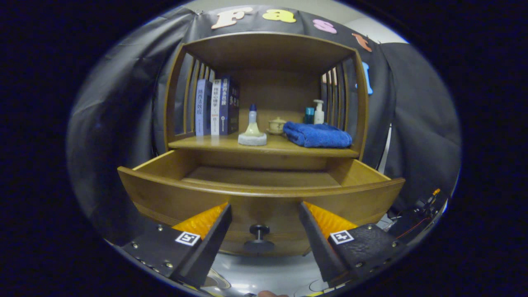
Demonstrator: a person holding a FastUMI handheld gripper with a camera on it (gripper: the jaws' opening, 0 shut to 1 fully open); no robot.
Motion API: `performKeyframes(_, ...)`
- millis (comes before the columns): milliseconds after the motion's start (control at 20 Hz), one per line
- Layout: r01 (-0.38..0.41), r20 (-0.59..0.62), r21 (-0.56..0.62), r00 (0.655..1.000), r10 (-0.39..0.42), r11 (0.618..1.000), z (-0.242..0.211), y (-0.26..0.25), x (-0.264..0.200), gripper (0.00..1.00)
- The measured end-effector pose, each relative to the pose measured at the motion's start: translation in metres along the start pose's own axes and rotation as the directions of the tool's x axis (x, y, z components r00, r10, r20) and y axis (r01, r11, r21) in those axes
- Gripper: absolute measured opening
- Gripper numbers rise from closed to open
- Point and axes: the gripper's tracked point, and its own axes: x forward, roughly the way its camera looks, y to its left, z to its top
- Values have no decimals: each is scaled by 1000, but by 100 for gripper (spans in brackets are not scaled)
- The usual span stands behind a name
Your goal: Pull open the drawer, take out the items inside it, and place them on the countertop above the cabinet.
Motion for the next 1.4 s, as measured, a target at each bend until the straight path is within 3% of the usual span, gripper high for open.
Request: performKeyframes(1400,20,5,-29,1000,-20,999,16,6,86,99)
